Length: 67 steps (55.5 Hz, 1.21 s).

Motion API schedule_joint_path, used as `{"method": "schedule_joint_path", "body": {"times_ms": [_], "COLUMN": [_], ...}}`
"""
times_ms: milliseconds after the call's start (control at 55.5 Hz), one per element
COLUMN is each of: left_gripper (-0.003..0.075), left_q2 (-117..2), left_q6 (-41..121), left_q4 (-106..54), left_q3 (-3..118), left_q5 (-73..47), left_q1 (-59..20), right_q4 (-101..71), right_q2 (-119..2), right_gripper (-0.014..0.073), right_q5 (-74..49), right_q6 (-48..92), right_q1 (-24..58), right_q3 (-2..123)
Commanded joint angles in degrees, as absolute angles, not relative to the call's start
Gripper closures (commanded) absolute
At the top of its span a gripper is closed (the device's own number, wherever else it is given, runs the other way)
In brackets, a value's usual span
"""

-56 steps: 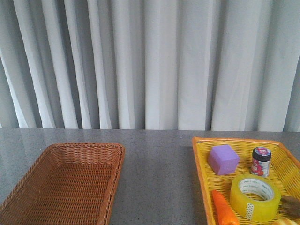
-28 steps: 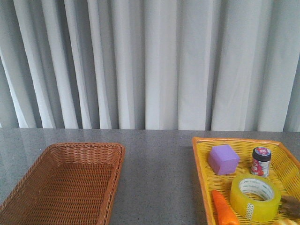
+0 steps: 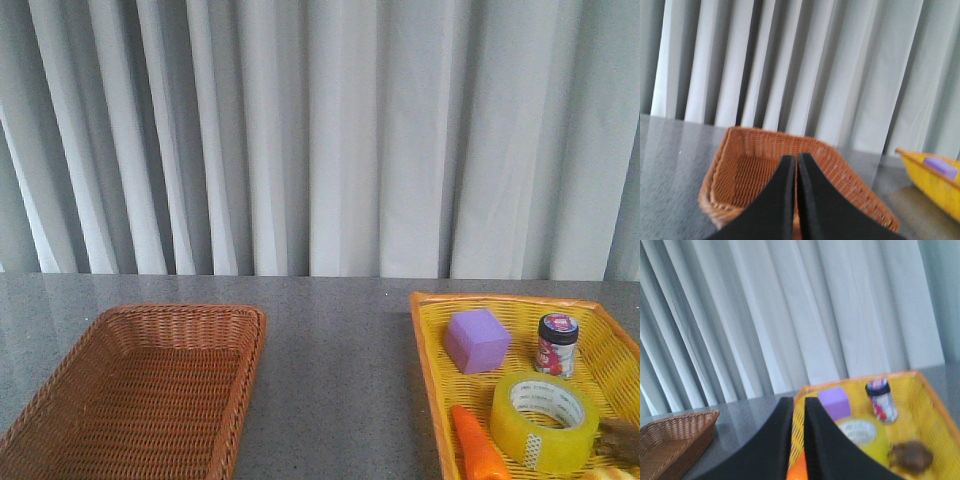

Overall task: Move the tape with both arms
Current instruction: 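Lower the right gripper into the yellow basket onto the yellow tape roll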

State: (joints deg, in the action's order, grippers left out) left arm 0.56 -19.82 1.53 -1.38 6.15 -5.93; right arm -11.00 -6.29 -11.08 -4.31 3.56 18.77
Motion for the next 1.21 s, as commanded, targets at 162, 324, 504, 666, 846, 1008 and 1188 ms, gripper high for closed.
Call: {"method": "schedule_joint_path", "body": {"times_ms": [162,324,504,666,846,1008,1188], "left_gripper": [0.0726,0.0726,0.0726,0.0726,0.0726,0.0725,0.0715], "left_q2": [1.54,1.54,1.54,1.54,1.54,1.54,1.54], "left_q6": [-21.76,-21.76,-21.76,-21.76,-21.76,-21.76,-21.76], "left_q4": [1.12,1.12,1.17,1.16,1.16,1.16,1.16], "left_q3": [-0.56,-0.56,-0.56,-0.56,-0.56,-0.56,-0.56], "left_q5": [13.92,13.86,12.81,9.94,9.19,8.74,6.19], "left_q1": [-5.78,-5.78,-5.78,-5.78,-5.78,-5.78,-5.78], "right_q4": [-10.57,-10.57,-7.73,-2.97,-1.55,-1.76,-1.63], "right_q2": [-19.25,-25.54,-37.46,-51.29,-64.52,-74.43,-82.25], "right_gripper": [0.0229,0.0085,0.0081,0.0081,0.0082,0.0082,0.0082], "right_q5": [-6.66,-0.34,-8.56,-13.57,-14.11,-15.21,-18.59], "right_q6": [5.65,8.92,12.82,12.82,11.92,8.92,8.81], "right_q1": [3.12,3.12,3.12,3.12,0.87,-4.72,-6.54], "right_q3": [35.31,41.41,51.85,60.16,65.03,66.6,69.24]}}
